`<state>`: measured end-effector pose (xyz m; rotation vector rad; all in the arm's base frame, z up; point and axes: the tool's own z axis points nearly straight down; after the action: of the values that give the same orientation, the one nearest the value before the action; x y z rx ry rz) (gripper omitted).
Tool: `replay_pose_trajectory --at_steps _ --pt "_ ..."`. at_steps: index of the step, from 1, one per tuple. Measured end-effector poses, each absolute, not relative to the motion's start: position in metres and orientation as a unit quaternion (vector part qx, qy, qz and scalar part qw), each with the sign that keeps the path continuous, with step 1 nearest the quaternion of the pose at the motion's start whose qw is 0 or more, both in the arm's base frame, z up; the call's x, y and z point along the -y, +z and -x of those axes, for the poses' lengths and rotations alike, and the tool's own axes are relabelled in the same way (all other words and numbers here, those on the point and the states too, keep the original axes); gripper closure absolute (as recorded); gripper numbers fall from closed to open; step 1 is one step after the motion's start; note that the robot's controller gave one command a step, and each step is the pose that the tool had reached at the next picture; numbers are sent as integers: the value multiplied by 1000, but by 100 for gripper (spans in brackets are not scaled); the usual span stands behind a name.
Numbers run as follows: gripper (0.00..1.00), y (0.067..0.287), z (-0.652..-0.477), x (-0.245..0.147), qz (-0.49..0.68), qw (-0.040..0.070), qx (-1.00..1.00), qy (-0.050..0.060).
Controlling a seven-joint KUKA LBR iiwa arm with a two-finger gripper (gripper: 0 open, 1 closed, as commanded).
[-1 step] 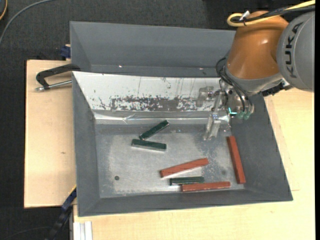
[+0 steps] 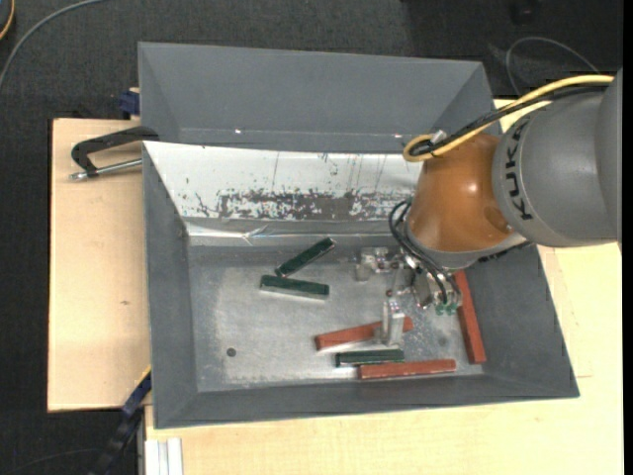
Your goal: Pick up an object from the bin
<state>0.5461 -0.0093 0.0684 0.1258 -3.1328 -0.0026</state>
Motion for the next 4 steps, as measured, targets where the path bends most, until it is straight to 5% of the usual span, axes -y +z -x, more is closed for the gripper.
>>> replay_pose_trajectory --at_steps 1,2,3,4 --pt "0 73 -496 15 121 1 993 -1" --pt "100 74 -498 15 120 0 993 -1" --pt "0 74 -498 15 120 -1 993 -1" --pt "100 75 -497 14 120 0 993 -1"
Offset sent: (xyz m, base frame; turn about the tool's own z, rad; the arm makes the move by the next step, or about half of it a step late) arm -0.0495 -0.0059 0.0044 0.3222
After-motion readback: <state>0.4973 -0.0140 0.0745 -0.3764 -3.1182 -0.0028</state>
